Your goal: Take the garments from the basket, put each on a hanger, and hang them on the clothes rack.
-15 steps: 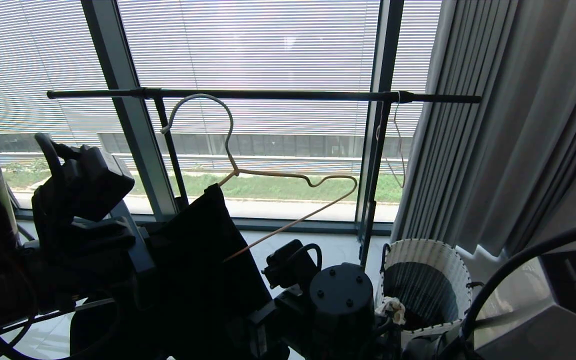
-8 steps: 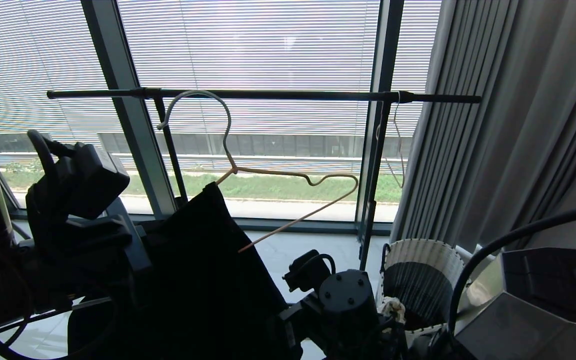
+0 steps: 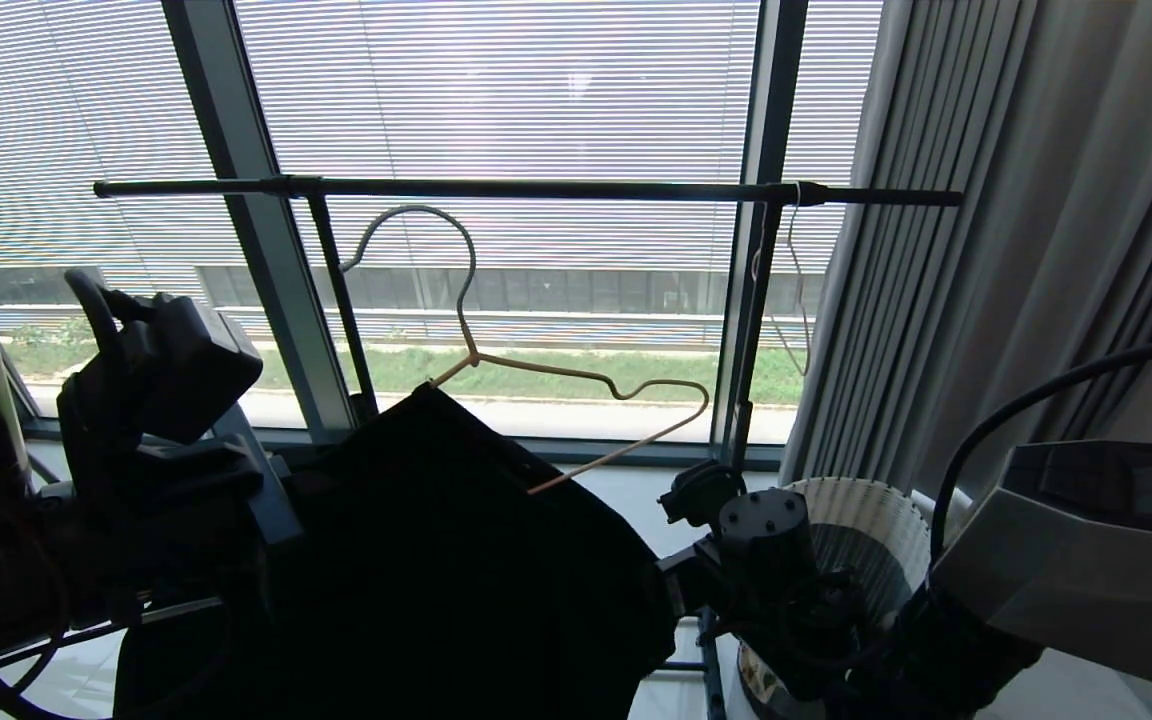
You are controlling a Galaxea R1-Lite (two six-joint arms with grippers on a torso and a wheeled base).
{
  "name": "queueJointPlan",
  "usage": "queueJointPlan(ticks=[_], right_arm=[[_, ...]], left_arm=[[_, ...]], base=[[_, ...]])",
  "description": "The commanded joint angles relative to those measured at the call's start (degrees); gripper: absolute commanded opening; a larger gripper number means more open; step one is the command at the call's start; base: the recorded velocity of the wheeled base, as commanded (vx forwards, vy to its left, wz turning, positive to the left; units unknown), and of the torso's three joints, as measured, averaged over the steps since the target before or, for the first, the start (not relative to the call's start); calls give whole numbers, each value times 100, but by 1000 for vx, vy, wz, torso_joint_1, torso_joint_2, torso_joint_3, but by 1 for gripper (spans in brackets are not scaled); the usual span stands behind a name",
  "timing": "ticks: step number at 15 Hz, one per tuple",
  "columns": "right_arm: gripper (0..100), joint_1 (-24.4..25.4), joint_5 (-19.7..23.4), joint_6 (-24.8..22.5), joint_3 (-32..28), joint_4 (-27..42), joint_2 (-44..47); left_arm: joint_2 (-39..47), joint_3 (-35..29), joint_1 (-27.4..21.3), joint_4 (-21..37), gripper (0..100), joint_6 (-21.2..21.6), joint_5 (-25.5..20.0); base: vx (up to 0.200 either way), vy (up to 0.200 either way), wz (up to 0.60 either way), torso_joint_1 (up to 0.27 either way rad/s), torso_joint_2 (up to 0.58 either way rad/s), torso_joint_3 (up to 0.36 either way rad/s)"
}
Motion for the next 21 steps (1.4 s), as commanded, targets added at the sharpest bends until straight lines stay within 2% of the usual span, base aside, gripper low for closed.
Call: queueJointPlan(ticks=[1, 3, 6, 11, 13, 19, 21], right_arm=[[100, -320, 8, -44, 6, 15, -138], [100, -636, 166, -35, 6, 15, -217], [100, -1084, 975, -114, 6, 85, -472], [100, -1629, 1748, -193, -3, 402, -709], [100, -1673, 2100, -193, -3, 657, -911], [100, -1700, 2214, -185, -12, 762, -973], [100, -1744, 2214, -185, -3, 771, -964]], left_arm=[[9, 97, 177, -23, 0, 124, 1], [-44, 316, 353, -23, 0, 599, -34], [-167, 519, 353, -23, 0, 669, -78], [-317, 607, 283, -23, 0, 687, -113], [-369, 835, 256, -23, 0, 941, -122], [-352, 923, 186, -23, 0, 1188, -315], [-396, 914, 186, -31, 0, 1196, -517]], base=[[0, 0, 0, 0, 0, 0], [0, 0, 0, 0, 0, 0], [0, 0, 0, 0, 0, 0], [0, 0, 0, 0, 0, 0], [0, 0, 0, 0, 0, 0], [0, 0, 0, 0, 0, 0], [0, 0, 0, 0, 0, 0]])
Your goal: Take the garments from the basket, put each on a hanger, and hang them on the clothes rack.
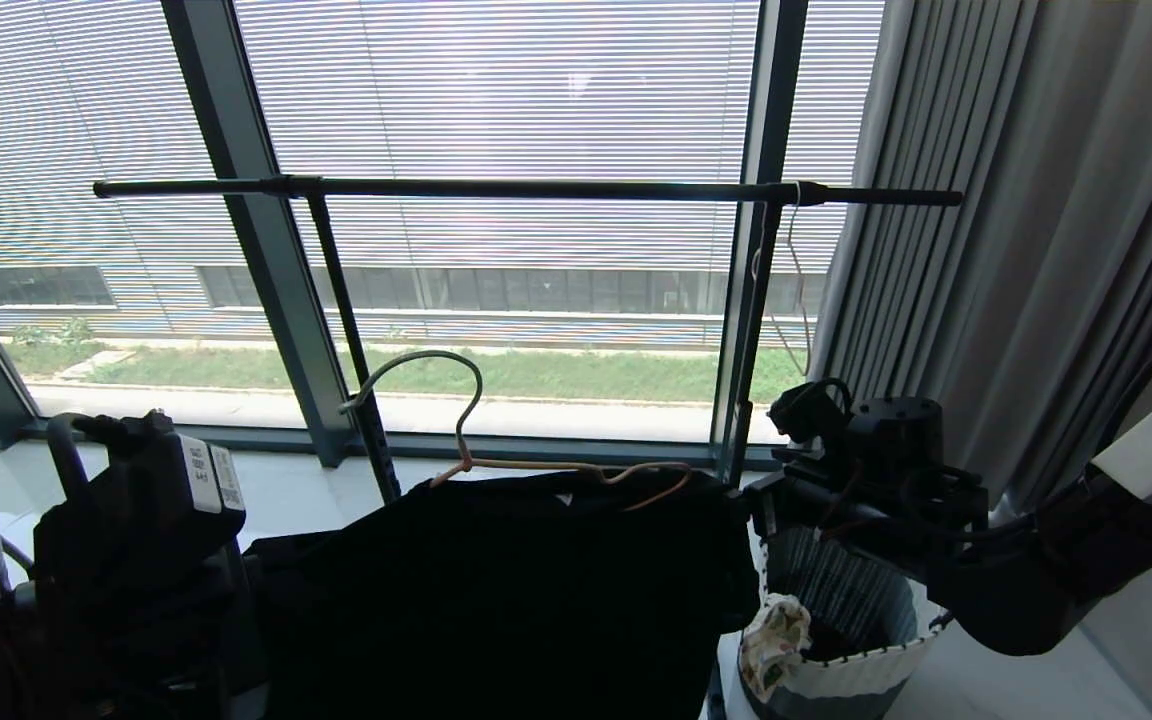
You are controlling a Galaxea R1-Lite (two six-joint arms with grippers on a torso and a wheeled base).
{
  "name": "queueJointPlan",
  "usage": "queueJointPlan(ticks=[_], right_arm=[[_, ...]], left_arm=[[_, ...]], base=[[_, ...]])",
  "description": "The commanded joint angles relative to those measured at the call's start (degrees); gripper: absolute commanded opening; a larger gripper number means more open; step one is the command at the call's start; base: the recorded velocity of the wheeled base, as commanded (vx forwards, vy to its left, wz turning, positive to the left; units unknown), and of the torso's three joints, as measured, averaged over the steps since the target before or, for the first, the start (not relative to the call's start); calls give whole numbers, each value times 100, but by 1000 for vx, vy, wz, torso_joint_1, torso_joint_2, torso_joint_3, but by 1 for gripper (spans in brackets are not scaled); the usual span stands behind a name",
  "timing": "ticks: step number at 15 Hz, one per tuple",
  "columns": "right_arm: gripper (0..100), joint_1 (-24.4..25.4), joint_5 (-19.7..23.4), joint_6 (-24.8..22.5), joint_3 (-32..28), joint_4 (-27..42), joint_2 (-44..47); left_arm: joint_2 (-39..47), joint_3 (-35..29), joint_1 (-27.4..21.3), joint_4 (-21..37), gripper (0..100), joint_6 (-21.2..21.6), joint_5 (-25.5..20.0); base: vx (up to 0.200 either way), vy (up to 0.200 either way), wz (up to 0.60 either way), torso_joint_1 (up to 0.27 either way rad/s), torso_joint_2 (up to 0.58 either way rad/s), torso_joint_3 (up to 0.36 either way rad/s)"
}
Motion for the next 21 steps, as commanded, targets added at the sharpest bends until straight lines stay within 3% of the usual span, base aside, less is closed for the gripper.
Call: queueJointPlan(ticks=[1, 12, 16, 19, 21], right_arm=[[100, -43, 13, 6, 8, -2, -12], [100, -236, 197, 6, -19, 165, -12], [100, -350, 303, 6, -27, 200, -91], [100, -552, 294, -56, -27, 200, -82], [100, -438, 452, -65, -36, 200, -91]], left_arm=[[-85, -15, -3, -3, 0, 9, -110], [-349, 117, -38, -3, 0, 194, -436], [-173, 477, 103, -3, 0, 440, -427], [-296, 126, 59, -12, 0, 396, -611], [-340, -164, -29, -12, 0, 308, -690]], base=[[0, 0, 0, 0, 0, 0], [0, 0, 0, 0, 0, 0], [0, 0, 0, 0, 0, 0], [0, 0, 0, 0, 0, 0], [0, 0, 0, 0, 0, 0]])
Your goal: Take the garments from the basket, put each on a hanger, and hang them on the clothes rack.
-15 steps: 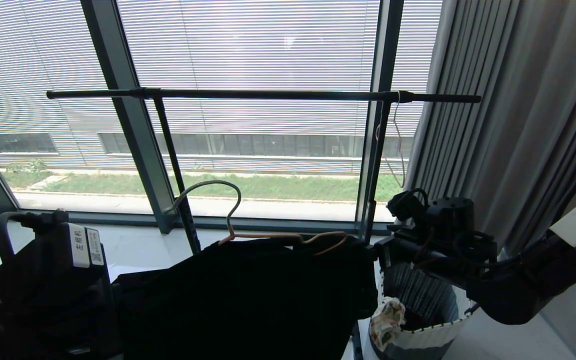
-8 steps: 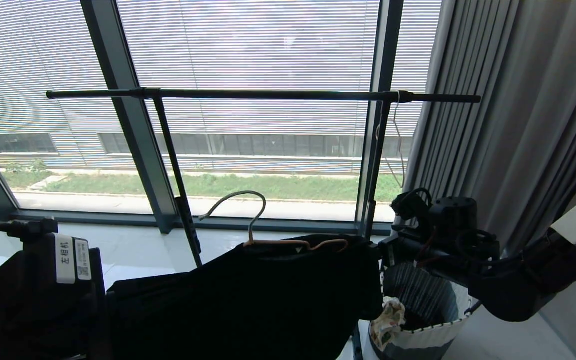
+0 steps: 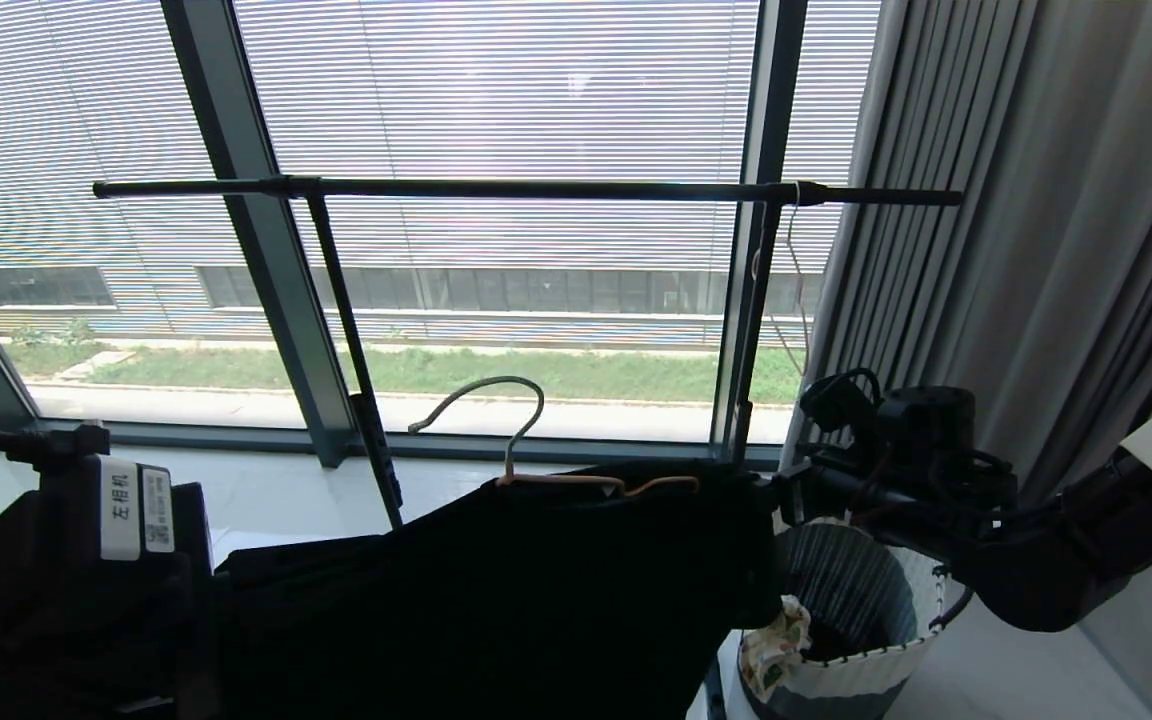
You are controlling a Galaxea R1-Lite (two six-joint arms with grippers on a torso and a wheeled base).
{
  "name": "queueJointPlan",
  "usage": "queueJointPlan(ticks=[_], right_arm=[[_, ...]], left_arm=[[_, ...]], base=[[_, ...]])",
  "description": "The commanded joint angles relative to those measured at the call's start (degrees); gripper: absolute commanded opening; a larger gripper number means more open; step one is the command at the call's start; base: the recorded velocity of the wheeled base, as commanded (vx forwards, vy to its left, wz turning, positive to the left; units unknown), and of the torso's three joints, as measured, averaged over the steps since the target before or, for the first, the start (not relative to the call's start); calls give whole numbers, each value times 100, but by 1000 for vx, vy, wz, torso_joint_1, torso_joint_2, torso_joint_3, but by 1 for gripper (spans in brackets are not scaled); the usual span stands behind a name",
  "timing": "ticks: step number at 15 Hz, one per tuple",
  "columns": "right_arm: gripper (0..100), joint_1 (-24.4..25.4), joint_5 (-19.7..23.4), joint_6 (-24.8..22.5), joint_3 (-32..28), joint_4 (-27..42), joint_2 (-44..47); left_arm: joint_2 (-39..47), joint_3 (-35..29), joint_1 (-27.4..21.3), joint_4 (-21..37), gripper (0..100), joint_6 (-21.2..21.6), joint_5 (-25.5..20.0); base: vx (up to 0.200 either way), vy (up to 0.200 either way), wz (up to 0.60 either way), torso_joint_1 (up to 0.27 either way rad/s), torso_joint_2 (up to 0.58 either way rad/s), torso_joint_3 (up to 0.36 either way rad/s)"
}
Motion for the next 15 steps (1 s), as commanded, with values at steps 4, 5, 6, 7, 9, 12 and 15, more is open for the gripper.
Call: queueJointPlan(ticks=[4, 5, 6, 7, 9, 12, 15], right_arm=[[100, 446, 408, -3, -12, 0, -3], [100, 437, 425, -3, -12, 0, -3], [100, 341, 434, 6, -12, 0, -12], [100, 218, 434, 6, -3, 0, -29], [100, 24, 452, 6, -12, 0, -91], [100, -134, 953, 41, 6, 132, -337], [100, -310, 1304, 41, -21, 352, -504]], left_arm=[[-122, -384, -319, -5, 0, -65, -5], [-157, -366, -327, -5, 0, -57, -14], [-245, -287, -327, -5, 0, -65, -14], [-280, -190, -319, -5, 0, -57, -49], [-333, -155, -319, -5, 0, -48, -120], [-271, -146, -319, -5, 0, -48, -155], [-298, -15, -310, -5, 0, -30, -155]], base=[[0, 0, 0, 0, 0, 0], [0, 0, 0, 0, 0, 0], [0, 0, 0, 0, 0, 0], [0, 0, 0, 0, 0, 0], [0, 0, 0, 0, 0, 0], [0, 0, 0, 0, 0, 0], [0, 0, 0, 0, 0, 0]])
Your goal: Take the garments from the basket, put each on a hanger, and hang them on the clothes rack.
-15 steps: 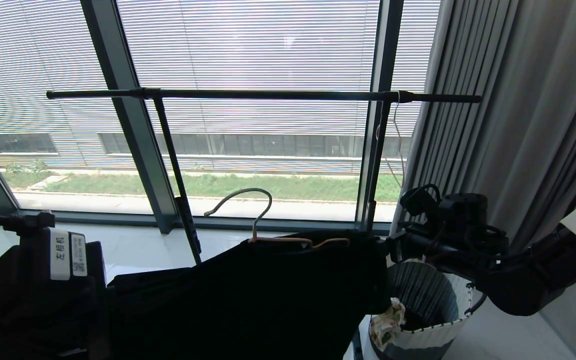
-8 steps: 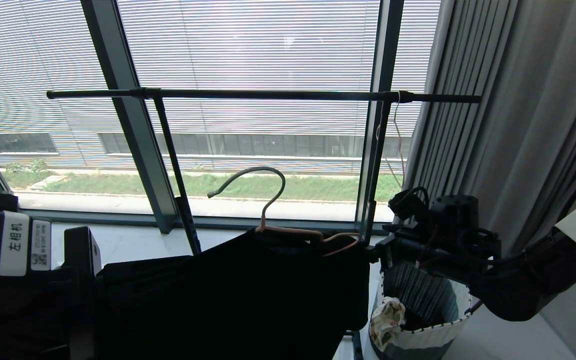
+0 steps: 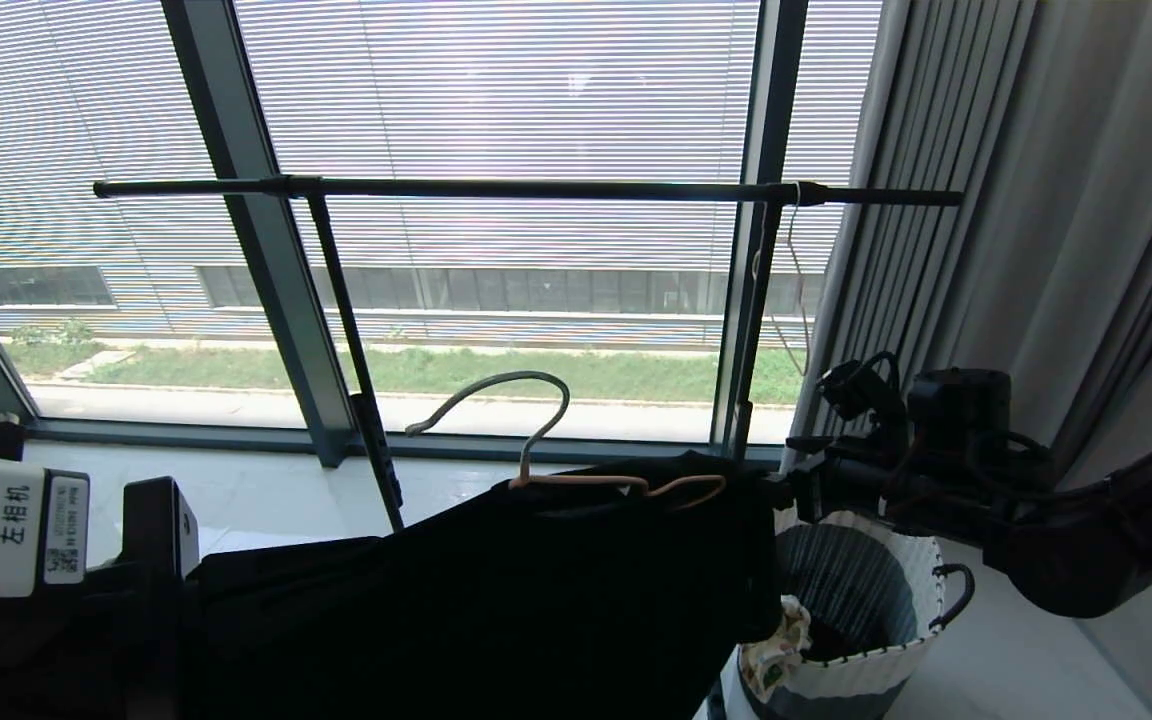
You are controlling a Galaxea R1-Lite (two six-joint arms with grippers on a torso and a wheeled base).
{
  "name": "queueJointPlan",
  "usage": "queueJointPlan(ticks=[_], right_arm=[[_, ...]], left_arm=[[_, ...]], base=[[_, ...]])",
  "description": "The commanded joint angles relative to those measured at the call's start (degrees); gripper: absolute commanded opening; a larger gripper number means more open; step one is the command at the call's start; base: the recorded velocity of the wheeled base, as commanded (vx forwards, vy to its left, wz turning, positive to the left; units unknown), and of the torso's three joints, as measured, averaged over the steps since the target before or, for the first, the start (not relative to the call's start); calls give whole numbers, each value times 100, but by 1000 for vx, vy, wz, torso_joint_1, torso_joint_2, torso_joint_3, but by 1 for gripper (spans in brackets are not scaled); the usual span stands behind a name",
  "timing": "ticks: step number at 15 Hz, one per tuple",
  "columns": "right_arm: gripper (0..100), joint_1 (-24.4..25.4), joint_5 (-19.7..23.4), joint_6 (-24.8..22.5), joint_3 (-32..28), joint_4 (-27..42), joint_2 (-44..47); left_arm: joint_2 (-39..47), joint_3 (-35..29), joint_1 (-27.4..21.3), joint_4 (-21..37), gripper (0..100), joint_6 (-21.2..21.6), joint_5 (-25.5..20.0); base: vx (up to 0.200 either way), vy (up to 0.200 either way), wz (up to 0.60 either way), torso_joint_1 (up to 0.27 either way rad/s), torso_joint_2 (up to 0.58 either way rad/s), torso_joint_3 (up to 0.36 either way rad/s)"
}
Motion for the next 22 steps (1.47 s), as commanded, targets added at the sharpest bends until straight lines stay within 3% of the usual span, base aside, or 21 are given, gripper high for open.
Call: queueJointPlan(ticks=[1, 4, 9, 11, 13, 16, 19, 22], right_arm=[[100, -91, 34, 0, -36, 20, -159], [100, -100, 448, 9, -80, 345, -476], [100, -118, 518, 0, -71, 521, -722], [100, -109, 790, 0, -80, 749, -915], [100, -109, 984, 0, -221, 1215, -1240], [100, -109, 1704, 0, -528, 2164, -1733], [100, -74, 1731, -88, -651, 2366, -1785], [100, 252, 1731, -650, -731, 3008, -2014]], left_arm=[[4, 94, 5, 6, 0, 9, 12], [311, 156, 22, 6, 0, 18, 12], [786, 85, 444, -47, 0, 27, 21], [839, 68, 444, -55, 0, 9, 30], [1137, 24, 488, -55, 0, -44, 47], [1436, -301, 514, -55, 0, -175, 47], [1507, -503, 506, -55, 0, -263, 74], [1507, -618, 471, -55, 0, -527, 65]], base=[[0, 0, 0, 0, 0, 0], [0, 0, 0, 0, 0, 0], [0, 0, 0, 0, 0, 0], [0, 0, 0, 0, 0, 0], [0, 0, 0, 0, 0, 0], [0, 0, 0, 0, 0, 0], [0, 0, 0, 0, 0, 0], [0, 0, 0, 0, 0, 0]])
